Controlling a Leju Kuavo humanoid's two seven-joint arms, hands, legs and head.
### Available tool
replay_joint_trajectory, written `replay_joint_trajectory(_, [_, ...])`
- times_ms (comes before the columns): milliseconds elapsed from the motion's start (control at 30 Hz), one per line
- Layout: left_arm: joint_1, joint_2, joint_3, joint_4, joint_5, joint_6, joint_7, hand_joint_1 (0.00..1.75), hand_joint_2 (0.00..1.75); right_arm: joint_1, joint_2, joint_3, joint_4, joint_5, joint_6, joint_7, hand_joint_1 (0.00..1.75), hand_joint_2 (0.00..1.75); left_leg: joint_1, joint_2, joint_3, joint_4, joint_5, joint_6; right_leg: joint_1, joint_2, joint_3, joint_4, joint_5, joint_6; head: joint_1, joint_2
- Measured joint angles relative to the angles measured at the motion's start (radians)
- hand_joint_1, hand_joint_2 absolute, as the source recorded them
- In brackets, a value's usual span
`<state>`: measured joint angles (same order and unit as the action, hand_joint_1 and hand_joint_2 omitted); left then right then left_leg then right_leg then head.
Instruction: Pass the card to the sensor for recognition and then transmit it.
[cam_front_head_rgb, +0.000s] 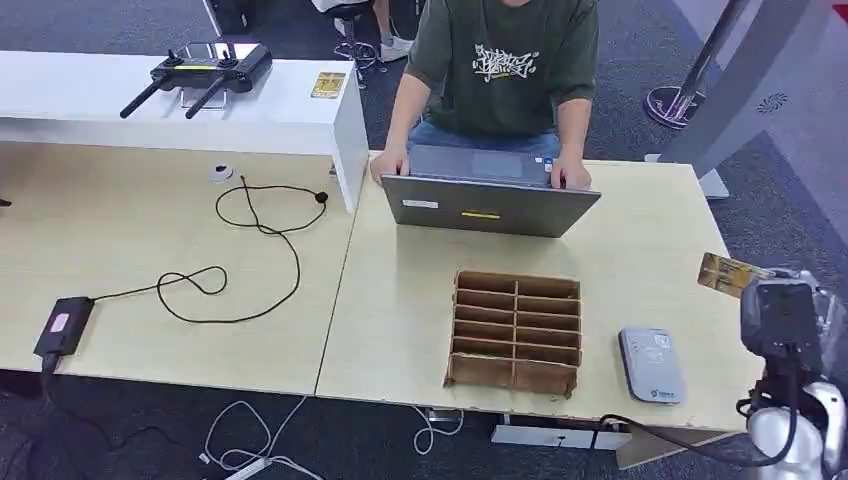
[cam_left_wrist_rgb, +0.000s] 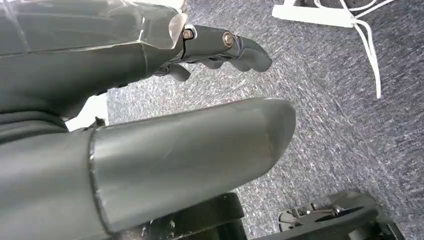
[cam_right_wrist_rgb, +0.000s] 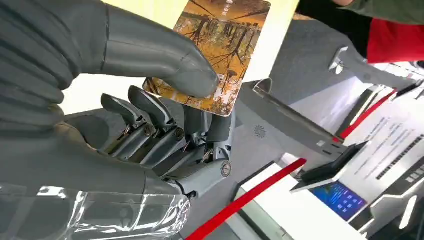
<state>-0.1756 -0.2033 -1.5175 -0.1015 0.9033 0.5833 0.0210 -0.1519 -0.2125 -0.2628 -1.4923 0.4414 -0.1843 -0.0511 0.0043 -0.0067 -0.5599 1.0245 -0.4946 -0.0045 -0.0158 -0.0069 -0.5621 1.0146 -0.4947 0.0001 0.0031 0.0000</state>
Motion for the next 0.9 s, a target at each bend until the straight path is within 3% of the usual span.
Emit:
replay_joint_trajectory(267, [0.001, -0.003, -0.002, 0.0, 0.015, -0.001, -0.002, 0.0, 0.0, 0.091, 0.036, -0.073, -0.061, -0.016, 0.003, -0.004, 1.75, 1.75, 0.0, 0.0, 0.0, 0.0, 0.0, 0.0, 0.0, 0.0, 0.0, 0.0, 0.0, 0.0, 0.0, 0.0])
replay_joint_trajectory(367, [-0.005, -0.011, -0.002, 0.0, 0.027, 0.056, -0.06, 0.0, 0.0, 0.094, 0.047, -0.089, -0.058, -0.018, 0.027, -0.004, 1.75, 1.75, 0.0, 0.001, 0.0, 0.0, 0.0, 0.0, 0.0, 0.001, 0.0, 0.0, 0.0, 0.0, 0.0, 0.0])
replay_joint_trajectory(533, [-0.052, -0.039, -0.011, 0.0, 0.018, 0.08, -0.026, 0.0, 0.0, 0.085, 0.059, -0.097, -0.027, -0.012, 0.023, 0.006, 1.75, 1.75, 0.0, 0.0, 0.0, 0.0, 0.001, 0.001, 0.0, 0.0, 0.001, 0.0, 0.001, 0.001, 0.0, 0.0])
replay_joint_trajectory(900, [-0.058, -0.043, -0.024, -0.007, -0.013, 0.089, -0.01, 0.0, 0.0, 0.051, 0.067, -0.101, 0.116, 0.0, 0.06, 0.047, 1.75, 1.75, 0.0, 0.001, 0.0, 0.0, 0.001, 0.001, 0.0, 0.001, 0.0, 0.0, 0.001, 0.001, 0.0, 0.0])
